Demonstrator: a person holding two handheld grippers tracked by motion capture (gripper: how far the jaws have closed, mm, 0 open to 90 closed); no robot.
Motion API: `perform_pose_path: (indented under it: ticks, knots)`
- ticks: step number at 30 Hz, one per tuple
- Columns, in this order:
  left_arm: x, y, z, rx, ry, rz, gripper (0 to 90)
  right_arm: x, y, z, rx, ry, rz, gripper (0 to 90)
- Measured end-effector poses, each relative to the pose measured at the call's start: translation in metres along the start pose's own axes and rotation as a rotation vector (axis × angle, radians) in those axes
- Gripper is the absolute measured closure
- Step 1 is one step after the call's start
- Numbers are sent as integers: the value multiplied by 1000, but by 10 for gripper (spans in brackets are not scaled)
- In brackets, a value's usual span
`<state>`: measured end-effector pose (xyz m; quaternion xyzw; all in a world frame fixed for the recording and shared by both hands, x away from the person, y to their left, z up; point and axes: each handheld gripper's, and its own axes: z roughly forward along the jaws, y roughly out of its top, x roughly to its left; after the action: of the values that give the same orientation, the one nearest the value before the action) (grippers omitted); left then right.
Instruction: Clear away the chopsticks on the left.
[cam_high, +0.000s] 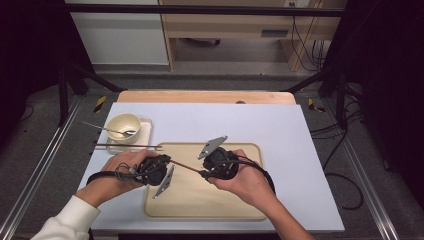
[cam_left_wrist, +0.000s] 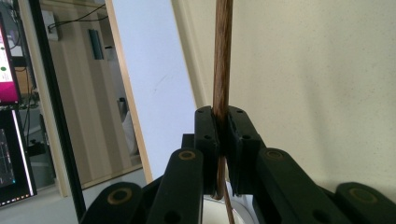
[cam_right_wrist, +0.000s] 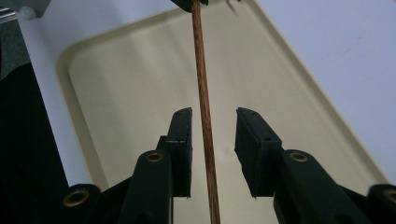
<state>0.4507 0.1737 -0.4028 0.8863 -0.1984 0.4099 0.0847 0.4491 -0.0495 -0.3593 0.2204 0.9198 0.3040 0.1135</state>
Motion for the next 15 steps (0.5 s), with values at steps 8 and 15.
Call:
perform_pose_path:
  ticks: [8, 15]
  knots:
    - [-3, 1, -1, -28, 11, -19, 838, 0, 12, 23, 78, 51, 1, 721]
    - [-4, 1, -2, -17, 12, -7, 838, 0, 18, 34, 98, 64, -12, 761]
